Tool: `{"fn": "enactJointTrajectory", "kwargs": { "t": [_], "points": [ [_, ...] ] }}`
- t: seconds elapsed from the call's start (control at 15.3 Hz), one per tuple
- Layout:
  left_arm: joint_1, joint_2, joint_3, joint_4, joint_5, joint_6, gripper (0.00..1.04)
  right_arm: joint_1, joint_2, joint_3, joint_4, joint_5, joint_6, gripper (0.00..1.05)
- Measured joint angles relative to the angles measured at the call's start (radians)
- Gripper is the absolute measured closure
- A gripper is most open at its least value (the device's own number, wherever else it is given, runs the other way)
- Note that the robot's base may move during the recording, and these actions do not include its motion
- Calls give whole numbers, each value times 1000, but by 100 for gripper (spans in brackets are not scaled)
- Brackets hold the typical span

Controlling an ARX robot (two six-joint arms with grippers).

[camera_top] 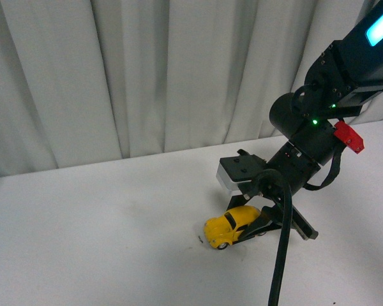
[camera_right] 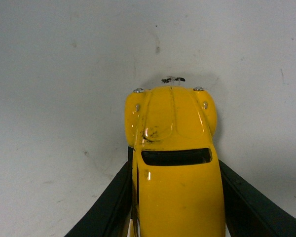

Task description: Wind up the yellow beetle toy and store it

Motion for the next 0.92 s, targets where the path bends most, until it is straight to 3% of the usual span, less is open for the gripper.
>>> {"fn": "enactJointTrajectory", "kwargs": {
  "t": [0.13,0.59,0.92],
  "points": [
    [0,0,0,0,0,0,7,0,0,0,2,-10,1,63],
    [0,0,0,0,0,0,7,-4,3,-29,63,-63,26,63],
    [0,0,0,0,0,0,7,-64,3,-66,86,-82,32,63]
  ]
}}
